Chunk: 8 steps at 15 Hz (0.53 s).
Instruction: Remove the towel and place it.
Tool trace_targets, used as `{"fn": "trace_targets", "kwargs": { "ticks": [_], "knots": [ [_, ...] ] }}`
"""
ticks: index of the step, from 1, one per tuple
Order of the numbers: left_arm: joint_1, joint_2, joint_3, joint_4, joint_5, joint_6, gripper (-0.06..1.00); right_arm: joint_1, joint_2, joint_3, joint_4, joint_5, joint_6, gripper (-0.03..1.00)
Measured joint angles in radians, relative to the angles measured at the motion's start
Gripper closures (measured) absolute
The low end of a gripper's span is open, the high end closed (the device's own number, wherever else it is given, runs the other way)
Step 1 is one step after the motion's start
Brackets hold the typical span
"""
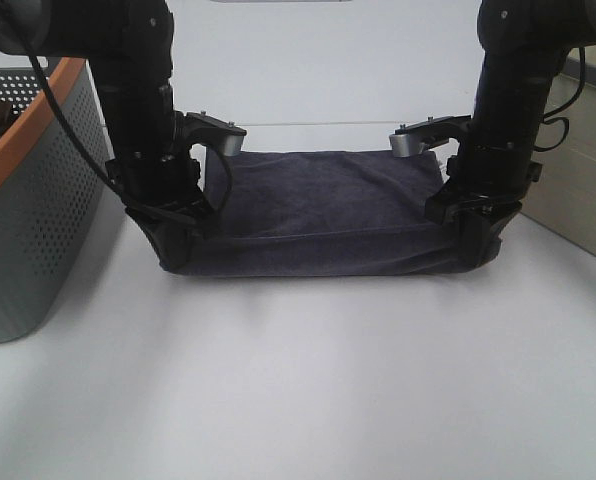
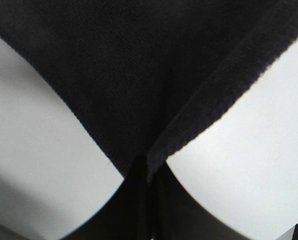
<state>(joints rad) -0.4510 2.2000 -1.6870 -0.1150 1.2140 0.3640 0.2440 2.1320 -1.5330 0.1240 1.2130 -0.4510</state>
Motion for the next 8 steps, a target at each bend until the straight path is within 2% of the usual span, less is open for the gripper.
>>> {"fn": "trace_targets", "kwargs": {
  "ticks": [4,8],
  "knots": [
    [0.0,0.0,0.0,0.0,0.0,0.019,0.94,0.0,0.0,0.007,0.05,0.0,0.016,0.97],
    [0.0,0.0,0.0,-0.006,0.0,0.023,0.94,0.0,-0.001,0.099,0.051,-0.001,0.017,0.97]
  ]
}}
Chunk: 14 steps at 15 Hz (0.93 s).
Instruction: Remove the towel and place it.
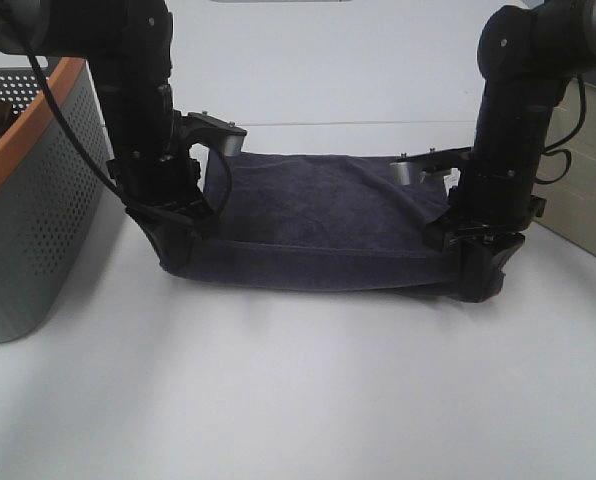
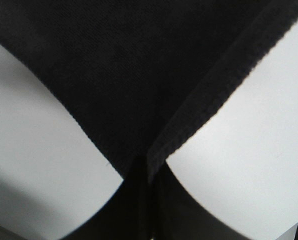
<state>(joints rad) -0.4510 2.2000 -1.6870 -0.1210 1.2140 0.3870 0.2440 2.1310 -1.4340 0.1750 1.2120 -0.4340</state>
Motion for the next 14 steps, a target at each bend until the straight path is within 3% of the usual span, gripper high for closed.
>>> {"fn": "trace_targets", "kwargs": {
  "ticks": [6,8,10,13,14],
  "knots": [
    [0.0,0.0,0.052,-0.024,0.0,0.055,0.94,0.0,0.0,0.042,0.001,-0.001,0.0,0.96],
    [0.0,0.0,0.058,-0.024,0.001,0.056,0.92,0.0,0.0,0.042,0.001,-0.001,0.0,0.88],
    [0.0,0.0,0.058,-0.024,0.001,0.056,0.78,0.0,0.0,0.042,0.016,-0.001,0.0,0.71],
    [0.0,0.0,0.058,-0.018,0.001,-0.004,0.39,0.0,0.0,0.042,0.034,-0.001,0.047,0.43],
    [0.0,0.0,0.058,-0.017,0.001,-0.023,0.31,0.0,0.0,0.042,0.034,-0.001,0.076,0.36]
  ]
}}
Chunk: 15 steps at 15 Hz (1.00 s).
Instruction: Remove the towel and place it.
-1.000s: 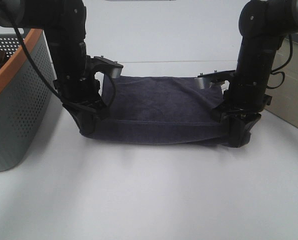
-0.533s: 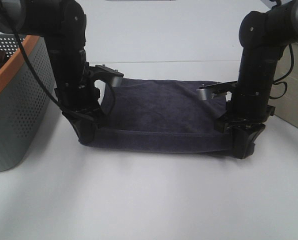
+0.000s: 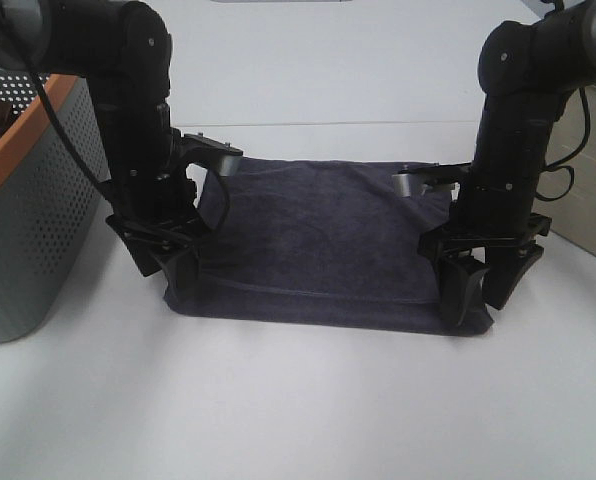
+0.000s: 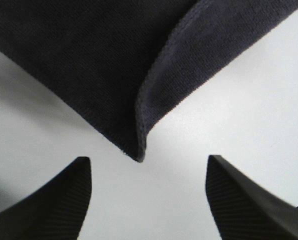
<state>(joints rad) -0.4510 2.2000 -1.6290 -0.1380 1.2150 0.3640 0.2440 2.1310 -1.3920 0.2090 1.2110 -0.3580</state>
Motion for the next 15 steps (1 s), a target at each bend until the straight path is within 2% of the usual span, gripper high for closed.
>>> {"fn": "trace_targets", "kwargs": {
  "ticks": [2,7,8,12,14,15],
  "knots": [
    [0.0,-0.001,0.0,0.0,0.0,-0.021,0.26,0.0,-0.001,0.0,0.0,0.0,0.066,0.31],
    [0.0,-0.089,-0.062,0.016,0.0,-0.067,0.25,0.0,-0.145,-0.043,0.015,0.002,0.179,0.3],
    [0.0,-0.141,-0.124,0.012,0.0,-0.14,0.25,0.0,-0.243,-0.072,0.018,0.001,0.211,0.3],
    [0.002,-0.193,-0.283,0.034,0.003,-0.275,0.25,0.0,-0.403,-0.179,0.017,0.004,0.27,0.3],
    [0.036,-0.233,-0.313,0.065,0.001,-0.321,0.25,-0.029,-0.459,-0.236,0.015,0.006,0.345,0.3],
    [0.075,-0.266,-0.313,0.079,0.001,-0.337,0.25,-0.072,-0.491,-0.257,0.014,0.005,0.371,0.3]
  ]
}}
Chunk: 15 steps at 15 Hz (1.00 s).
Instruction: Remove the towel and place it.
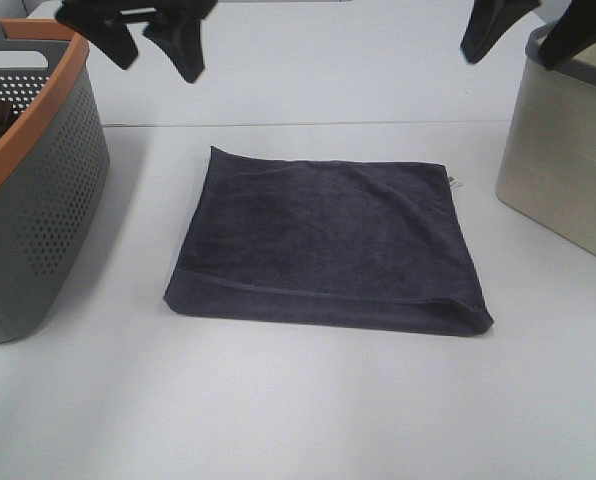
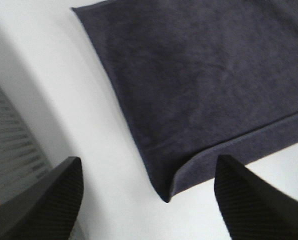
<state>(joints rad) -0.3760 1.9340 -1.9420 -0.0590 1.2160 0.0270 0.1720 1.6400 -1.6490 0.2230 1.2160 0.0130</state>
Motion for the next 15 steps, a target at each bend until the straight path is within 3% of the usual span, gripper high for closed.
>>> {"fn": "trace_targets", "kwargs": {
  "ticks": [4,6,8,10,15],
  "knots": [
    [0.237,-0.173,0.025,0.031,-0.002,-0.015,0.25,-0.211,-0.1,0.005,-0.115,0.001,0.052,0.3],
    [0.357,-0.281,0.119,0.068,-0.002,-0.005,0.25,-0.251,-0.153,0.065,-0.207,0.001,0.061,0.3],
    [0.431,-0.395,0.27,0.08,-0.002,0.0,0.25,-0.251,-0.23,0.18,-0.167,0.0,0.061,0.3],
    [0.447,-0.549,0.434,0.098,-0.001,0.0,0.25,-0.251,-0.365,0.326,-0.089,0.002,0.052,0.3],
    [0.447,-0.903,0.773,0.121,0.002,0.0,0.25,-0.251,-0.702,0.574,-0.074,0.003,0.027,0.3]
  ]
}}
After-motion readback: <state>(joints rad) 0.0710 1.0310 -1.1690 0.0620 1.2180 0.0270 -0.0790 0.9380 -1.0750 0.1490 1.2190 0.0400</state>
